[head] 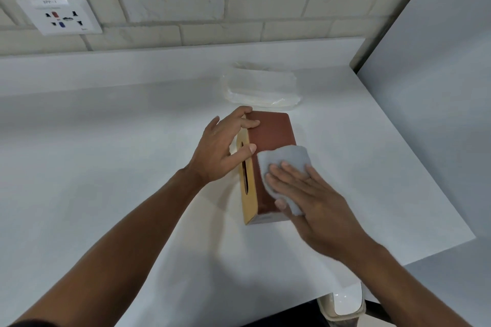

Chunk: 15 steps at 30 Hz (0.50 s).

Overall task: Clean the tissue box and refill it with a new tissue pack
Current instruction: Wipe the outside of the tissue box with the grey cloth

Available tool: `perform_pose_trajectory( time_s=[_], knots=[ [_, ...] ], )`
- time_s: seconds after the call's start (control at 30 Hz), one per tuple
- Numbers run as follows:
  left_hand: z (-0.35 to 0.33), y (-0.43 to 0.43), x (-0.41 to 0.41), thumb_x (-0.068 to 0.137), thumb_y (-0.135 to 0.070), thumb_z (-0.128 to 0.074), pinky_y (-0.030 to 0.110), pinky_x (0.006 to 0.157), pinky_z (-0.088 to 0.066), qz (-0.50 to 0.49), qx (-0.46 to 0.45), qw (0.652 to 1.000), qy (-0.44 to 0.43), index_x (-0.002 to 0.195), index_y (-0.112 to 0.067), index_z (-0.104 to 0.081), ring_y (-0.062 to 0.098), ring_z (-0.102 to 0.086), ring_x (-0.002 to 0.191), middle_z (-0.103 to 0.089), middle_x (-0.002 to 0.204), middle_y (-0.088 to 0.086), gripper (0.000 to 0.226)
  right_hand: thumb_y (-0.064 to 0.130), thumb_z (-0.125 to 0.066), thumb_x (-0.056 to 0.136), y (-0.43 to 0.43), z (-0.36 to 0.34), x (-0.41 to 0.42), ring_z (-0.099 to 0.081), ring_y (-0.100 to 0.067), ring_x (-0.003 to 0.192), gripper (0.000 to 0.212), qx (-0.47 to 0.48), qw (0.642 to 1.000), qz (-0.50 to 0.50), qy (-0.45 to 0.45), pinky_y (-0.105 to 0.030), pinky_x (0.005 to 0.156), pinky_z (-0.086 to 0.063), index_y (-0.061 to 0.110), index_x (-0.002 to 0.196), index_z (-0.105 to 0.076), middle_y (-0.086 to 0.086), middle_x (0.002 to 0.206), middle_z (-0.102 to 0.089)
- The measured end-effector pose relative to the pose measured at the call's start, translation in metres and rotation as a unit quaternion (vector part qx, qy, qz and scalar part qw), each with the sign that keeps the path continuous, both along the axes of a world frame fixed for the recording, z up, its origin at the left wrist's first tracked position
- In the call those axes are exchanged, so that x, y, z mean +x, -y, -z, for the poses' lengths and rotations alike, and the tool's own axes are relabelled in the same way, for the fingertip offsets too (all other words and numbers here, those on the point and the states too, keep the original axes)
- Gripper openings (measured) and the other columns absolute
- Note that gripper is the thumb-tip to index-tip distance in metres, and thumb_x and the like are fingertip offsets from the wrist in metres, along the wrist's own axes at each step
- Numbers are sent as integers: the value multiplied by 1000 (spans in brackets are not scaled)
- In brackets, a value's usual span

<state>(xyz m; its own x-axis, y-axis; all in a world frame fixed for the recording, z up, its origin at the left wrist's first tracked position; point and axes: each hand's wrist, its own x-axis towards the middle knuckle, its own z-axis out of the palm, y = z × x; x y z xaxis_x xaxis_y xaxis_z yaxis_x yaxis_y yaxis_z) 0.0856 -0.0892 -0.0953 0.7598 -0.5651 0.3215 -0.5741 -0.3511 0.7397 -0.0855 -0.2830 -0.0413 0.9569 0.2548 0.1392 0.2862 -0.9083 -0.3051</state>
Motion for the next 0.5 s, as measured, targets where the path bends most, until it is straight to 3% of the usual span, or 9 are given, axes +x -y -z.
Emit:
perform_pose_trajectory(
  time_s=[0.1, 0.23, 0.3, 0.4, 0.5],
  knots=[
    [-4, -2, 1, 95, -50, -53, 58, 126, -15, 0, 17, 1000, 1, 138, -25, -58, 9, -46, 145, -42, 161, -7, 51, 36, -42, 104, 3, -9, 12, -27, -8, 146, 43, 27, 997, 74, -17, -41, 121, -23, 22, 144, -50, 7, 153, -42],
    [-4, -3, 1, 95, -51, -51, 55, 126, -16, -8, 39, 999, 30, 139, -25, -59, 10, -46, 145, -43, 160, -7, 51, 32, -48, 102, -17, -4, -4, -28, -9, 147, 44, -9, 998, -67, -10, -39, 121, -23, 20, 144, -50, 6, 154, -41],
    [-5, -3, 0, 95, -51, -51, 54, 125, -16, -10, 39, 999, 23, 138, -26, -59, 10, -46, 145, -43, 160, -8, 51, 34, -44, 104, -7, -5, -2, -27, -4, 146, 43, 20, 999, -43, -16, -39, 121, -23, 22, 144, -50, 9, 154, -41],
    [-5, -1, -1, 95, -51, -52, 54, 125, -17, -10, 31, 999, 15, 137, -27, -58, 8, -47, 143, -42, 160, -10, 49, 39, -39, 104, 3, -12, 12, -23, 0, 146, 44, 59, 995, 75, -34, -37, 122, -21, 25, 144, -49, 12, 153, -40],
    [-5, -1, -1, 94, -49, -52, 56, 124, -19, -11, 30, 999, 20, 136, -28, -58, 8, -47, 143, -43, 159, -10, 48, 36, -44, 103, -16, -8, 4, -25, -6, 147, 44, 23, 999, 1, -26, -33, 122, -18, 22, 145, -49, 8, 154, -41]
  ],
)
